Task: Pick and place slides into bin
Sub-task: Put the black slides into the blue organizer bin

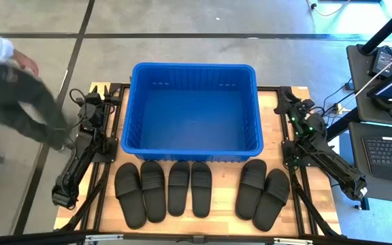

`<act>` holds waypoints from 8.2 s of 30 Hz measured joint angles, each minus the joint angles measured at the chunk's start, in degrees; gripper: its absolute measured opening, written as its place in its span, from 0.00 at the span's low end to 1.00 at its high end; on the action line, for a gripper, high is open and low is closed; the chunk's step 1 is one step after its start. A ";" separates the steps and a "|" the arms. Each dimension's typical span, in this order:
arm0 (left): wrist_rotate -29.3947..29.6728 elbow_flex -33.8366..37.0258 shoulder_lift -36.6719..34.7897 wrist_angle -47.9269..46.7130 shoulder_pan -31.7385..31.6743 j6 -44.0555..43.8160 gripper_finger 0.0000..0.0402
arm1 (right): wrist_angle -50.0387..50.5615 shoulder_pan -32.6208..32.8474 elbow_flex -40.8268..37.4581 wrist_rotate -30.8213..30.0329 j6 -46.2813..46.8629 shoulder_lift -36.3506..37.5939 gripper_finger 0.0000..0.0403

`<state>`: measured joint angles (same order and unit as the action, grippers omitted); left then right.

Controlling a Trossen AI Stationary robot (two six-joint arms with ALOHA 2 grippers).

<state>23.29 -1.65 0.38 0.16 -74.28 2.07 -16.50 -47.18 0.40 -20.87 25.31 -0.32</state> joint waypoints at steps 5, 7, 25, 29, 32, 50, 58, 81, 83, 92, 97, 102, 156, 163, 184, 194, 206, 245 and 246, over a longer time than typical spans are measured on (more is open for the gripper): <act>0.00 -0.01 -0.01 0.00 0.02 0.00 0.45 | -5.39 0.00 0.00 0.03 -0.70 0.02 0.63; 0.00 -0.02 -0.01 0.00 0.00 0.00 0.45 | -5.74 0.00 0.00 0.12 -0.06 0.04 0.63; 0.00 0.00 -0.01 0.00 0.02 -0.01 0.45 | -2.17 3.64 25.35 12.62 -21.20 -20.56 0.80; -0.02 -0.02 0.00 0.00 0.00 -0.02 0.45 | -2.24 6.16 34.32 16.66 -22.28 -31.21 0.89; -0.02 -0.01 -0.01 0.00 0.00 -0.04 0.45 | -2.20 8.53 41.31 22.58 -23.72 -38.57 0.93; -0.72 0.00 -0.02 -0.02 0.04 -6.10 0.45 | 57.43 35.96 90.47 18.65 -24.72 -75.79 0.96; -0.70 -0.01 0.00 -0.01 0.04 -6.05 0.45 | 79.32 52.34 100.24 10.86 -7.18 -81.95 0.96; -0.70 -0.01 -0.01 -0.01 0.06 -6.20 0.45 | 106.52 92.21 98.62 12.78 58.64 -92.22 0.96; -0.69 -0.02 0.00 -0.01 0.06 -6.19 0.45 | 106.49 92.71 98.62 15.09 58.74 -94.57 0.96; -0.70 0.00 -0.01 -0.01 0.06 -6.20 0.45 | 106.50 93.37 98.55 23.47 58.69 -106.40 0.96; -0.70 0.00 -0.02 -0.02 0.06 -6.21 0.45 | 106.52 95.08 98.55 23.76 58.67 -112.60 0.96; -0.70 0.00 -0.01 -0.01 0.06 -7.38 0.45 | 106.44 97.79 94.18 26.11 59.16 -115.26 0.96; -0.70 -0.02 0.00 -0.02 0.06 -9.46 0.45 | 101.63 101.33 71.10 26.58 65.91 -114.03 0.55; -0.70 0.00 0.00 -0.02 0.06 -9.46 0.45 | 102.23 101.35 71.10 26.85 65.74 -114.07 0.15; -4.74 -0.01 0.00 -0.22 0.06 -9.59 0.45 | 103.50 101.33 90.01 29.50 64.12 -108.71 0.04; -4.81 -0.01 0.00 -0.28 0.05 -9.57 0.45 | 106.71 100.90 110.82 8.12 62.12 -107.36 0.04; -4.78 -0.01 -0.01 -0.26 0.06 -9.47 0.45 | 106.54 89.22 131.99 -37.27 13.46 -107.36 0.04; -4.43 0.00 0.00 -0.13 0.06 -4.35 0.45 | 104.14 29.72 119.28 -26.40 -34.78 -115.01 0.04; -4.41 0.00 0.00 -0.13 0.06 -4.35 0.45 | 102.31 29.44 116.68 -26.63 -35.48 -115.02 0.04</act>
<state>18.87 -1.65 0.38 0.03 -74.22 -2.28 85.81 -17.74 117.08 -47.50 -10.18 -115.33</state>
